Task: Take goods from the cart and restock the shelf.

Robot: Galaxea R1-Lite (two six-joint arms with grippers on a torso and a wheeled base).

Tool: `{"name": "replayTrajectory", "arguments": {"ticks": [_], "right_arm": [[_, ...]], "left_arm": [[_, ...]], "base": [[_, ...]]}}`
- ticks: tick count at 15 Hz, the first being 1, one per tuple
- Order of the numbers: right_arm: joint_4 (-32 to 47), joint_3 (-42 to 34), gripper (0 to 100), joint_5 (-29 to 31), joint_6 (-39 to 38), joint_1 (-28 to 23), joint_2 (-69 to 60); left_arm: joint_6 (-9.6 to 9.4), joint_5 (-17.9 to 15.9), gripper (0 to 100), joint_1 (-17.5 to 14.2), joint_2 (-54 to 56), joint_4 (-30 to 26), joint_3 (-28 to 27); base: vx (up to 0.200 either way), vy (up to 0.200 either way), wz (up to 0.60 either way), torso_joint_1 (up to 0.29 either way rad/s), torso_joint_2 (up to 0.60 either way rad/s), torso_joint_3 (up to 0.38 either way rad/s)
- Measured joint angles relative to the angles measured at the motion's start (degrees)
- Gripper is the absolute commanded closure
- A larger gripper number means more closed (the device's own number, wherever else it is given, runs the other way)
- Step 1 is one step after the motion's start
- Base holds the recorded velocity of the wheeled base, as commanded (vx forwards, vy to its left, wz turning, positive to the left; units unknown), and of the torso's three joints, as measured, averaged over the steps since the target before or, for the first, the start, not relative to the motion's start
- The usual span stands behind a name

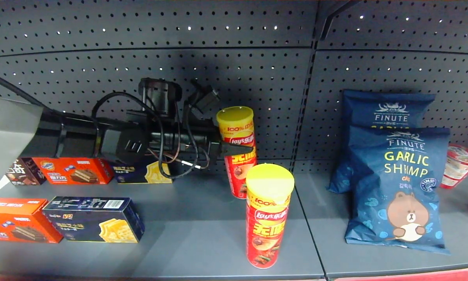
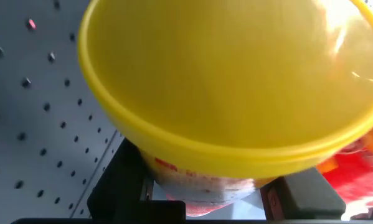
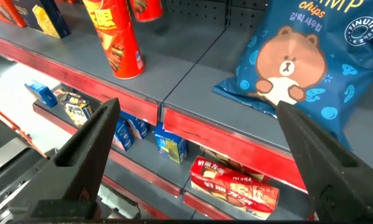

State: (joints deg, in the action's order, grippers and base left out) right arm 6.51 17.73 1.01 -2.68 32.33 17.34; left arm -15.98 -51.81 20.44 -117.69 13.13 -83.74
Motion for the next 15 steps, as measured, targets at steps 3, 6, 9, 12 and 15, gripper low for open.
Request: {"name": "replayTrajectory", "arguments": {"ticks": [3,6,9,12,15], "right_arm": [[0.00,0.00,0,0.02,0.01,0.00,-0.09],[-0.06,-0.20,0,-0.04,0.04,0.00,-0.13],[-0.09,-0.32,0,-0.06,0.04,0.00,-0.20],[-0.02,-0.32,0,-0.01,0.04,0.00,-0.37],[0.00,-0.30,0,0.00,0.04,-0.04,-0.41]], "left_arm": [[-0.27,0.02,100,0.04,-1.55,0.04,-0.35],[-0.24,0.05,100,0.34,-3.25,0.00,-2.07],[-0.18,0.06,100,1.27,-4.89,-0.20,-3.83],[-0.09,0.11,100,1.94,-6.34,-0.68,-5.77],[-0.11,0.13,100,2.04,-6.77,-0.71,-6.06]], "base": [[0.000,0.000,0.00,0.000,0.00,0.000],[0.000,0.000,0.00,0.000,0.00,0.000],[0.000,0.000,0.00,0.000,0.00,0.000],[0.000,0.000,0.00,0.000,0.00,0.000],[0.000,0.000,0.00,0.000,0.00,0.000]]}}
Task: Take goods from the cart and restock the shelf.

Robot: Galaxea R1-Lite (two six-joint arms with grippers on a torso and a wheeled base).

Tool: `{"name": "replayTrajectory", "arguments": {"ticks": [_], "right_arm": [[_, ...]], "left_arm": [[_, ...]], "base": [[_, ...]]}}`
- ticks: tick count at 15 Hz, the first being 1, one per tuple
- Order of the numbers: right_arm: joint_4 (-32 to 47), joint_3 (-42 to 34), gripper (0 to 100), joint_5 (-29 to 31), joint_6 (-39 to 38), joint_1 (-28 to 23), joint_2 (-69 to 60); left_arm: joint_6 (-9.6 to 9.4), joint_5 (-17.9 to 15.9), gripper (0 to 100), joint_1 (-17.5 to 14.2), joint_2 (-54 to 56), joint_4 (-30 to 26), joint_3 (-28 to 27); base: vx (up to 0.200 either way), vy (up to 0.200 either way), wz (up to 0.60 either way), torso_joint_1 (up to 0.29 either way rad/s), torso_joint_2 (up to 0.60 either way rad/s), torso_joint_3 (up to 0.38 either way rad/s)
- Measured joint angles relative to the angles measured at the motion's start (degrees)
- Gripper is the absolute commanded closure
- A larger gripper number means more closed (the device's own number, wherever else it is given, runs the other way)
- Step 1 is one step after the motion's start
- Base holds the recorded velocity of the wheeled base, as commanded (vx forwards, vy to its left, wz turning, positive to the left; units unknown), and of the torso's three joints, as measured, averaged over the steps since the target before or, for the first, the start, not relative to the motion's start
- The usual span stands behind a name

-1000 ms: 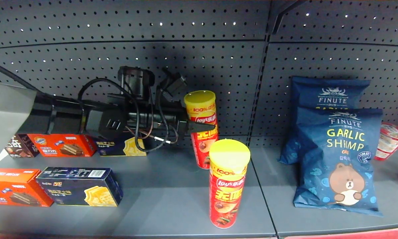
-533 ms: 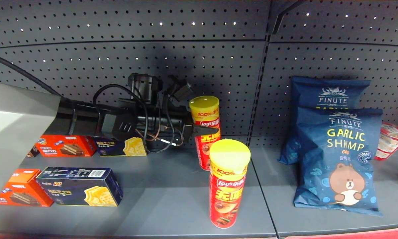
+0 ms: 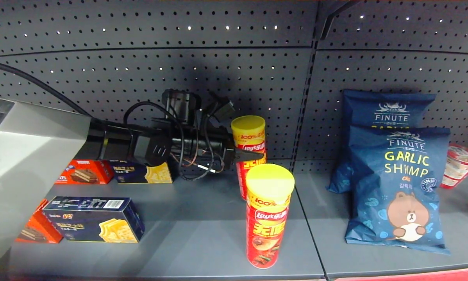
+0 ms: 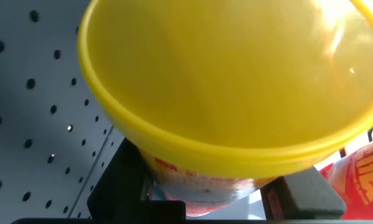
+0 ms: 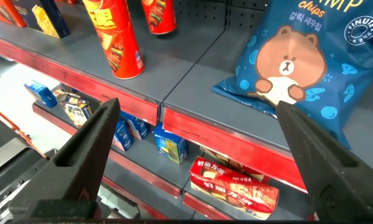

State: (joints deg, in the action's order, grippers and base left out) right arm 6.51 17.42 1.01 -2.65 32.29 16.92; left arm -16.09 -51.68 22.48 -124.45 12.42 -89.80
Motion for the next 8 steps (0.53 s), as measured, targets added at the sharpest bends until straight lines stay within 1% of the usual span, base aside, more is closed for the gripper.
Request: {"name": "replayTrajectory", "arguments": {"ticks": [8], "right_arm": [[0.09,0.00,0,0.05,0.00,-0.02,-0.06]], "left_arm": [[-0.11,0.09,100,0.80,-0.77,-0.60,0.44]], "base": [[0.000,0.000,0.00,0.000,0.00,0.000]]}}
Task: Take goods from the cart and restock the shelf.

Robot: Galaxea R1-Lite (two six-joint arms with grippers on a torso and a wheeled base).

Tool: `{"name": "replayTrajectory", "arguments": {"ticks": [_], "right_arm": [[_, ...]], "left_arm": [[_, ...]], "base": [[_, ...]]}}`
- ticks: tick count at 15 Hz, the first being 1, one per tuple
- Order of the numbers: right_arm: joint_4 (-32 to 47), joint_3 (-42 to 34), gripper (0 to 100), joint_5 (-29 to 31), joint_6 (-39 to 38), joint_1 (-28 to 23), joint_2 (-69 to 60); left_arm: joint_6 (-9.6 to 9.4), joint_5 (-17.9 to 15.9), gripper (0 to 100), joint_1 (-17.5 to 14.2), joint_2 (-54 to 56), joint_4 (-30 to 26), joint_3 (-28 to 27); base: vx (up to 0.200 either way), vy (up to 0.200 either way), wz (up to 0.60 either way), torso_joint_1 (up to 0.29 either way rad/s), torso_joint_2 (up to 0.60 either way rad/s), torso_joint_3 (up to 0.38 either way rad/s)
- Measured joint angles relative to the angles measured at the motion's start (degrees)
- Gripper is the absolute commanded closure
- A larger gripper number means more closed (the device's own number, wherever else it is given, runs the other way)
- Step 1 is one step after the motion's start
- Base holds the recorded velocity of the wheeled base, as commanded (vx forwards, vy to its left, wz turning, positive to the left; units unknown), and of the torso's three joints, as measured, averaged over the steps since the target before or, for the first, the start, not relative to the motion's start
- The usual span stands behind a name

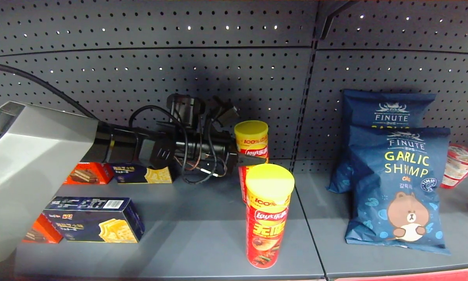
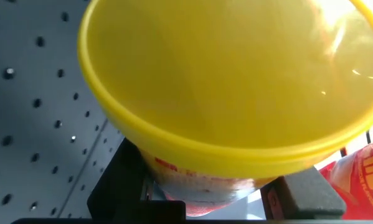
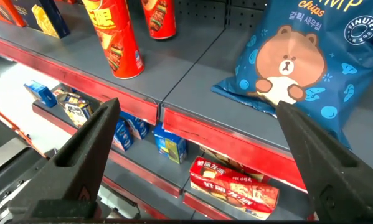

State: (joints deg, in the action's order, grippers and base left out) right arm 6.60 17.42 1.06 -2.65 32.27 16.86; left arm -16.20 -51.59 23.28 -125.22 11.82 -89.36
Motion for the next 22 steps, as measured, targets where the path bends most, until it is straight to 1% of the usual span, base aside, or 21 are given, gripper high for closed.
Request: {"name": "replayTrajectory", "arguments": {"ticks": [2,8,14,15,19,22], "right_arm": [[0.00,-0.01,0,0.00,0.00,-0.05,-0.02],[0.00,-0.11,0,0.00,0.00,-0.05,-0.09],[0.05,-0.12,0,0.00,0.00,-0.05,-0.18],[0.07,-0.12,0,0.00,0.00,-0.05,-0.24],[0.10,-0.52,0,0.00,0.00,-0.05,-0.49],[0.13,-0.76,0,0.00,0.00,-0.02,-0.61]], "left_arm": [[-0.05,0.00,100,0.22,-0.09,-0.94,0.00],[-0.11,0.00,100,-0.02,-0.13,-1.12,-0.02],[-1.45,0.05,100,-0.16,-0.13,-2.44,0.00],[-1.52,0.05,0,-0.16,-0.13,-2.44,0.09],[-1.58,0.24,0,-0.17,-0.13,-2.66,0.44],[-1.61,1.18,0,-0.17,0.00,-1.71,2.21]], "base": [[0.000,0.000,0.00,0.000,0.00,0.000],[0.000,0.000,0.00,0.000,0.00,0.000],[0.000,0.000,0.00,0.000,0.00,0.000],[0.000,0.000,0.00,0.000,0.00,0.000],[0.000,0.000,0.00,0.000,0.00,0.000],[0.000,0.000,0.00,0.000,0.00,0.000]]}}
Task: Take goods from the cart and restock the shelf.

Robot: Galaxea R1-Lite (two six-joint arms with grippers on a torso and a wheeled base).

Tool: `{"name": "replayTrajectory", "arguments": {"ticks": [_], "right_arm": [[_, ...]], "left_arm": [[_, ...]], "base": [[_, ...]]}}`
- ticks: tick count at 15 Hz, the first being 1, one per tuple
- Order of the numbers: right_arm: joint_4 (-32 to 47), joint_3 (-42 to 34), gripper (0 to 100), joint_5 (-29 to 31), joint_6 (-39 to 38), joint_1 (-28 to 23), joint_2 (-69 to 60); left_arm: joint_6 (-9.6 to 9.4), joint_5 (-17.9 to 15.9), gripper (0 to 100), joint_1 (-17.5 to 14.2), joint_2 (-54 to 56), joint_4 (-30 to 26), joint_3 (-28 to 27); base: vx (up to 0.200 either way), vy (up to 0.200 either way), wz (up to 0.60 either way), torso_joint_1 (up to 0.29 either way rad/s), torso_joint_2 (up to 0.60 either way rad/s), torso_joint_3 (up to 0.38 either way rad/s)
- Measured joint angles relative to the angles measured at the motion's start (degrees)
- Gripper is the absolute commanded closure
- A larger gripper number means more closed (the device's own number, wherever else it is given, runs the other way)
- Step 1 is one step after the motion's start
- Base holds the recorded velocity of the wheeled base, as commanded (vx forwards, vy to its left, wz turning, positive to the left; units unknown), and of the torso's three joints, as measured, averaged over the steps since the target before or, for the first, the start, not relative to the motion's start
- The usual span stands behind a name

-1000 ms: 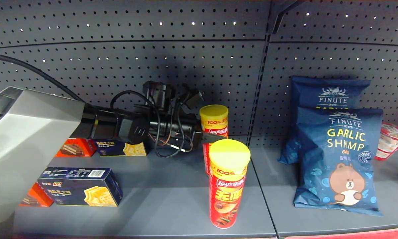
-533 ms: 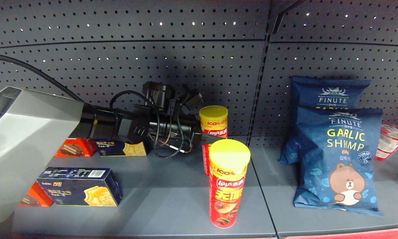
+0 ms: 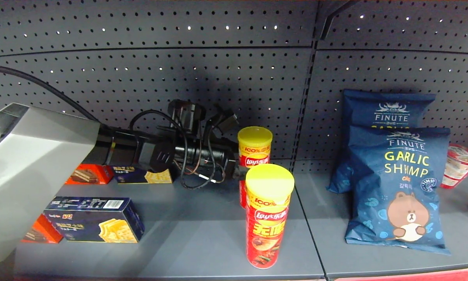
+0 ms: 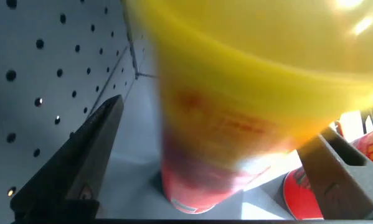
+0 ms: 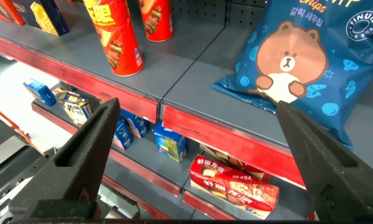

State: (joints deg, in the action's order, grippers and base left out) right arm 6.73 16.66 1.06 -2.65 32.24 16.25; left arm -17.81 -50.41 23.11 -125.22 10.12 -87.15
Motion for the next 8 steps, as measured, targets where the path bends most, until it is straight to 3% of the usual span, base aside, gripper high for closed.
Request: {"name": "replayTrajectory", "arguments": {"ticks": [4,8], "right_arm": [[-0.28,0.34,0,-0.17,0.00,0.17,1.13],[-3.01,2.73,0,-0.71,0.00,0.44,6.90]], "left_arm": [[0.09,0.71,0,-0.22,1.94,6.27,6.56],[0.30,1.48,0,-0.51,5.63,7.36,10.06]], "base": [[0.000,0.000,0.00,0.000,0.00,0.000],[0.000,0.000,0.00,0.000,0.00,0.000]]}}
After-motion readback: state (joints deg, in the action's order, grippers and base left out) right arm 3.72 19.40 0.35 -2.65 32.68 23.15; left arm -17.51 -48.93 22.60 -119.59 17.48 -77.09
